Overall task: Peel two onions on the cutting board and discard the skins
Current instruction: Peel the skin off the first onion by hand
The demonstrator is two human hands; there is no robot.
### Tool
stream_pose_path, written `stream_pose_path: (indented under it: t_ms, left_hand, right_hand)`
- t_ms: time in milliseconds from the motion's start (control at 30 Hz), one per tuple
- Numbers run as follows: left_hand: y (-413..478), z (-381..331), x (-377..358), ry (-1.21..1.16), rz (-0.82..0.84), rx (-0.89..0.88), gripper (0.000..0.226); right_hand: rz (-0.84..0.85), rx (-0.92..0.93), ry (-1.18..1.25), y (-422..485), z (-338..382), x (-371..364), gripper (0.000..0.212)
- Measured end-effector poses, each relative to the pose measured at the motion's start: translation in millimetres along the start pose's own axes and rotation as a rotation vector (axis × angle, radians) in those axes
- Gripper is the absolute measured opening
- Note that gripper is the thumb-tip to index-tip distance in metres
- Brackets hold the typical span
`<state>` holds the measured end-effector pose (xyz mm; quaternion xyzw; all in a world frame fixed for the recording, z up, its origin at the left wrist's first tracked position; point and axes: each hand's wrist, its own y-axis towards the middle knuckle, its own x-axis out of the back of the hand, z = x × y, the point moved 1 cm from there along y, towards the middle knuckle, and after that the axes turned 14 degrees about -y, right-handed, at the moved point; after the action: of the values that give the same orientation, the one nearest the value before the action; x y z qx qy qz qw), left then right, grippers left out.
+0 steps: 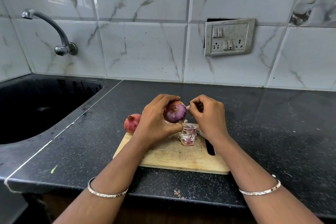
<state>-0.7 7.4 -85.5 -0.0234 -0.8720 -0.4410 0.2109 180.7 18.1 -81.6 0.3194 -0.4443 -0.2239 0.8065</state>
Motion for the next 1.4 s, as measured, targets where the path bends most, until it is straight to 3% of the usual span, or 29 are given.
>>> stream_pose_path:
  t_ms: [300, 900, 1067, 1267, 1400]
  left_hand:
    - [-0.1, -1.1, -0.1, -0.004, 0.013, -0.014, 0.063]
    - [-1.1, -2.7, -1.5, -0.013, 0.010, -0.011, 0.061]
    - [-0.8, 0.5, -1.1, -0.004, -0.006, 0.000, 0.061]
    - [-0.4, 1.2, -0.5, -0.001, -0.019, 0.019, 0.062]
    - [-0.3, 1.5, 0.0, 0.003, -0.020, 0.025, 0.062]
  right_hand:
    - [0.136, -0.096, -0.125, 3.2, -3.2, -4.7, 0.007]
    - [0.240, -0.109, -0.243, 2.9, -7.0, -10.3, 0.006]
    - [0.224, -0.054, -0.065, 2.1, -7.1, -8.3, 0.025]
    - [0.180, -0.025, 0.130, 3.7, -4.7, -5.6, 0.025]
    - [0.161, -0.101, 0.418, 6.7, -3.6, -3.8, 0.036]
